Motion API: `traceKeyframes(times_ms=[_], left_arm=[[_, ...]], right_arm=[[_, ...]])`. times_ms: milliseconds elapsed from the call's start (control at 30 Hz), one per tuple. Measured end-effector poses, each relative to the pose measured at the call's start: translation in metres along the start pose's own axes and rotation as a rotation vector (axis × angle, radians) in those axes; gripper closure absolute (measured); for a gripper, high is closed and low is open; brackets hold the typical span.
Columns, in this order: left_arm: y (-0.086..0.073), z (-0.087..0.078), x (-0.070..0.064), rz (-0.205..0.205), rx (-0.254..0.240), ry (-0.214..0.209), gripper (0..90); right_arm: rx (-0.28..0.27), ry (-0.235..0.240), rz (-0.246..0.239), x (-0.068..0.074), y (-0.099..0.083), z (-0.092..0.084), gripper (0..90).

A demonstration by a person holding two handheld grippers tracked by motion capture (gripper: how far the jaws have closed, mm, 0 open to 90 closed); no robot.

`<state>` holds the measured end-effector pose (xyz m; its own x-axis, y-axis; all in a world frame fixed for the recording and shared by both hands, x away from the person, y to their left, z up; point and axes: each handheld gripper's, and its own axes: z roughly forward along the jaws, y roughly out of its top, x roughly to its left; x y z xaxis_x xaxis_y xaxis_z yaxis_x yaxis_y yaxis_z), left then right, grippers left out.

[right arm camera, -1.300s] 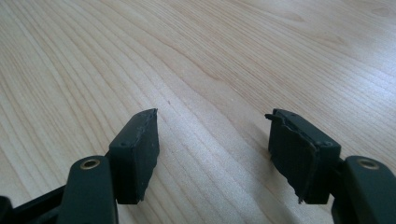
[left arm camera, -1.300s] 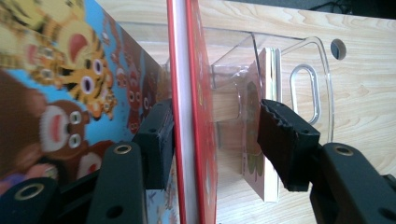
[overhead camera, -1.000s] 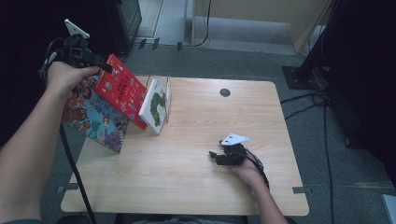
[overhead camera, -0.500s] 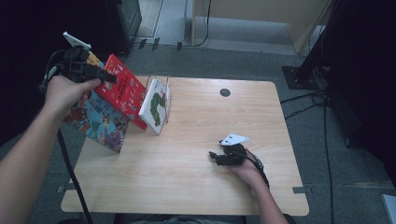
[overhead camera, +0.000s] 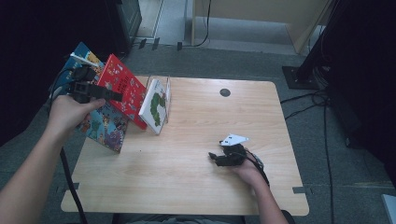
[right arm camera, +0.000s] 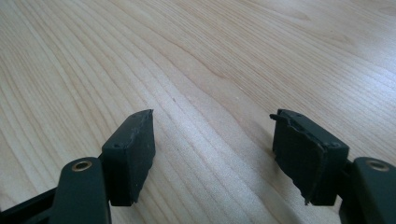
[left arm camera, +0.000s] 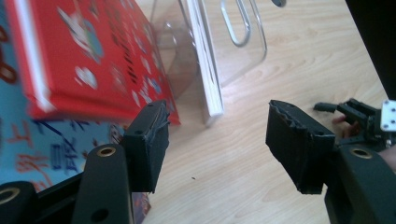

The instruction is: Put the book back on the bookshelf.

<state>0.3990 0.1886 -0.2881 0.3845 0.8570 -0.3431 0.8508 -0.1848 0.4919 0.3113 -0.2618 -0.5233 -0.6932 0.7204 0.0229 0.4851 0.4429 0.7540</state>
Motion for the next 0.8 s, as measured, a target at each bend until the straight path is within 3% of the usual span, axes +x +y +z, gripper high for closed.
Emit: traceKeyframes(times_ms=[367, 733, 800], left_arm=[[-0.035, 0.025, -0.016, 0.052, 0.016, -0.023, 38.7], [-0.068, 0.070, -0.019, 0.085, 0.051, -0.043, 38.4], [-0.074, 0.079, -0.021, 0.092, 0.054, -0.062, 38.4]], right_arm=[[-0.002, 0.001, -0.004, 0.000, 0.000, 0.000, 29.1], [-0.001, 0.002, -0.003, 0.000, 0.000, 0.000, 29.0], [0.000, 0.002, -0.004, 0.000, 0.000, 0.000, 29.0]])
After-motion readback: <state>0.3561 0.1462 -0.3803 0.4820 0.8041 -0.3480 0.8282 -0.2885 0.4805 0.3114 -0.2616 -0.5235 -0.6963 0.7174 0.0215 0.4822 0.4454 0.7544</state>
